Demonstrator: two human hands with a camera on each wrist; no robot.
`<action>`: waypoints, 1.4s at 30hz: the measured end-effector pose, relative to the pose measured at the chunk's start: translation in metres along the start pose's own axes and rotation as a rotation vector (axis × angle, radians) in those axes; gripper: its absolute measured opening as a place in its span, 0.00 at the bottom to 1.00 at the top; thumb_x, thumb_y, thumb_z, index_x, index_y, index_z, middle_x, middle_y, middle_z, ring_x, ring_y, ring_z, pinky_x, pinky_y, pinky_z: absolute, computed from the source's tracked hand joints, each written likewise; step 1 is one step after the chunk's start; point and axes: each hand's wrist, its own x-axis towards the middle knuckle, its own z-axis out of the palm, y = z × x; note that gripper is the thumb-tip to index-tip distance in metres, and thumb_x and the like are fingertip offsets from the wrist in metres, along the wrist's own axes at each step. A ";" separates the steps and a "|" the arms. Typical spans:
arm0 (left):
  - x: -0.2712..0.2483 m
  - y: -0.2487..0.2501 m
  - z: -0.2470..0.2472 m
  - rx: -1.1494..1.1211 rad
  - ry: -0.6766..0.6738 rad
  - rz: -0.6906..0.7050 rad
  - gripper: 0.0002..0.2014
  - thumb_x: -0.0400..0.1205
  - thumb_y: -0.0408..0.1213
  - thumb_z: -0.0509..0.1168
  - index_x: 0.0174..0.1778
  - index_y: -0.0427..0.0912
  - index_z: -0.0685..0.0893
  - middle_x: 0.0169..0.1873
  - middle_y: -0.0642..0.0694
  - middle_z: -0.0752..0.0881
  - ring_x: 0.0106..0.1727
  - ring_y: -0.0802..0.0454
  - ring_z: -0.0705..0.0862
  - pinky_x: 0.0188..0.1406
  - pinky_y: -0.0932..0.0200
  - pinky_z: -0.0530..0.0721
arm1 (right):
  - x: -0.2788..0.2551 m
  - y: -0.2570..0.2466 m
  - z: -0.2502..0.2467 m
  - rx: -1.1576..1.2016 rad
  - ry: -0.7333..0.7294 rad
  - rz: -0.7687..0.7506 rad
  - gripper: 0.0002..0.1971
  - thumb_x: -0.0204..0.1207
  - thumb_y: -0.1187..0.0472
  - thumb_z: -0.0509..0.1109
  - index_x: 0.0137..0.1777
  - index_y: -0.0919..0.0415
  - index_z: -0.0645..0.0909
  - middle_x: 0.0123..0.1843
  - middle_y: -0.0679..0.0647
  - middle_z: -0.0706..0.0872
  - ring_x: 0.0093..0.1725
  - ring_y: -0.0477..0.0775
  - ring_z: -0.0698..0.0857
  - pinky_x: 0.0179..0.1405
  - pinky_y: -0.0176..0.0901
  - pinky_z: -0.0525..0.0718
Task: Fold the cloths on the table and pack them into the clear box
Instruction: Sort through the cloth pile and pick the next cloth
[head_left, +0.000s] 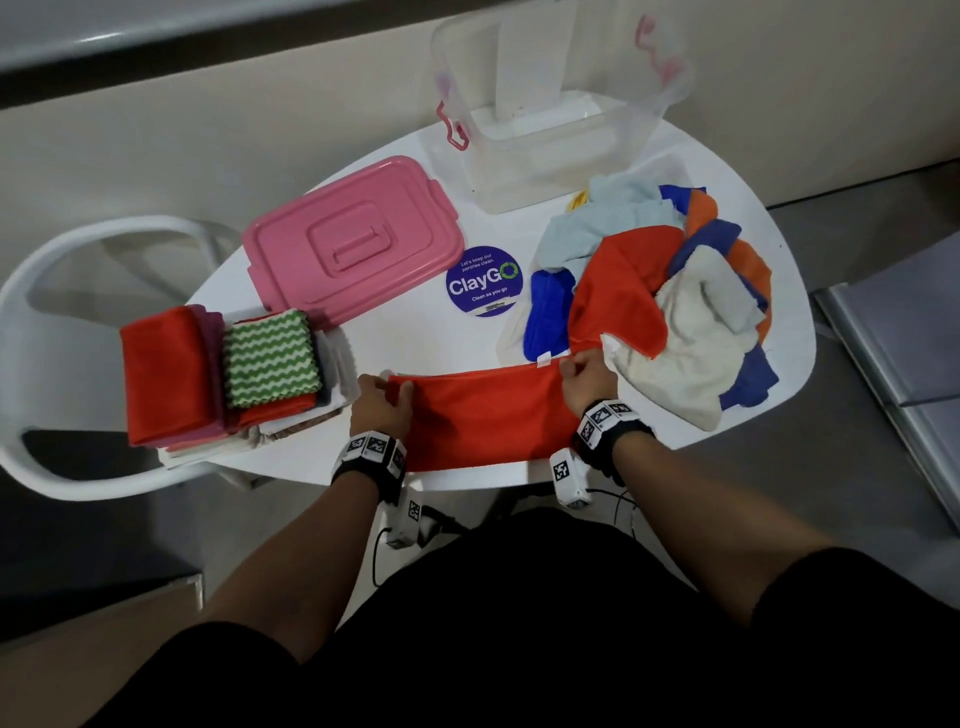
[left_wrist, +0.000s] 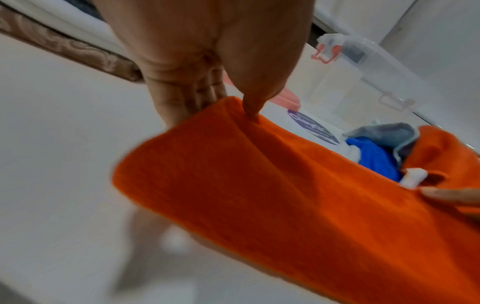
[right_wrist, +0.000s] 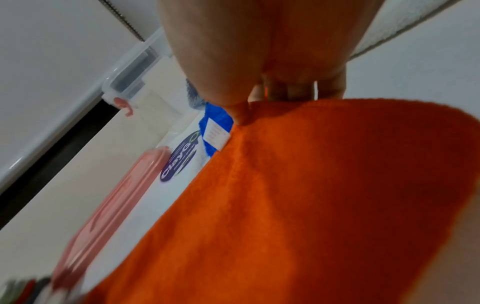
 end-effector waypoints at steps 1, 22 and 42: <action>-0.003 0.005 0.000 0.063 0.030 0.017 0.24 0.81 0.55 0.65 0.62 0.40 0.73 0.57 0.37 0.84 0.55 0.34 0.85 0.50 0.44 0.81 | -0.003 0.001 0.000 -0.011 0.075 -0.042 0.11 0.81 0.56 0.67 0.59 0.58 0.75 0.59 0.61 0.84 0.58 0.65 0.84 0.57 0.51 0.78; -0.013 0.015 0.021 0.447 -0.053 0.315 0.32 0.82 0.49 0.62 0.81 0.45 0.65 0.79 0.37 0.65 0.73 0.32 0.67 0.66 0.34 0.74 | -0.035 0.011 0.008 -0.709 -0.247 -0.458 0.57 0.61 0.47 0.75 0.87 0.50 0.46 0.85 0.60 0.51 0.81 0.65 0.56 0.78 0.61 0.63; -0.008 -0.007 -0.010 0.015 -0.130 -0.166 0.09 0.76 0.41 0.71 0.42 0.44 0.78 0.43 0.43 0.83 0.54 0.39 0.83 0.49 0.56 0.75 | -0.025 0.009 -0.010 -0.186 0.069 -0.414 0.05 0.79 0.57 0.67 0.49 0.55 0.73 0.41 0.54 0.85 0.40 0.61 0.84 0.38 0.46 0.74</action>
